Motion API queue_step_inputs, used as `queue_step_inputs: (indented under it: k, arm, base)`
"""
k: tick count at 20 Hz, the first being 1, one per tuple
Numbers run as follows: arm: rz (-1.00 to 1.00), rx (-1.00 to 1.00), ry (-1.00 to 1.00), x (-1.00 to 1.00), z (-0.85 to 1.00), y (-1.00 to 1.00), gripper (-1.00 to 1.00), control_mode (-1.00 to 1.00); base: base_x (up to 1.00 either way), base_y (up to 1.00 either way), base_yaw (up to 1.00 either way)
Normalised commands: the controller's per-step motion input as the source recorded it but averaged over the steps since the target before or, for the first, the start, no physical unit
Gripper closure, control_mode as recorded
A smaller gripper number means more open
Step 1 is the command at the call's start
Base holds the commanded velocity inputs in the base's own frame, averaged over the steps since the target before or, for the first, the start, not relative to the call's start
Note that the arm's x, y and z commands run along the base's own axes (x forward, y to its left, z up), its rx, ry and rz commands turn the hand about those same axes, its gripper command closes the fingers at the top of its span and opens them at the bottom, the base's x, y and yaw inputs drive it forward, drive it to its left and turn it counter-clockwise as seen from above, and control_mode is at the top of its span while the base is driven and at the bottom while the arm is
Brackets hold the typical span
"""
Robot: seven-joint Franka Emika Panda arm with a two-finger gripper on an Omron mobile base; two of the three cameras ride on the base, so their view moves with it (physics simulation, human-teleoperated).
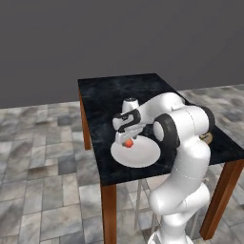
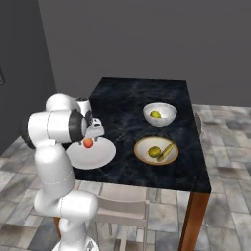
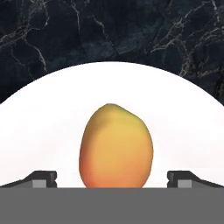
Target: Take the fruits from the plate on the dining counter and place two fruits in each bowl.
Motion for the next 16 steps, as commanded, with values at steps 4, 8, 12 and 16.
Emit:
queue_step_inputs:
  k: [4,8,12,16]
  arm:
    - [0.0,0.01,-0.06,0.01,0.0,0.0,-1.0,-1.0]
    - [0.0,0.0,0.0,0.19,0.0,0.0,-1.0,-1.0]
    - [0.02,0.0,-0.01,0.07,0.0,0.0,-1.0,-1.0]
    - [0.03,0.0,-0.03,0.02,0.0,0.0,-1.0,-1.0]
  base:
    - [0.0,0.0,0.0]
    - [0.0,0.0,0.0]
    - [0.0,0.0,0.0]
    - [0.0,0.0,0.0]
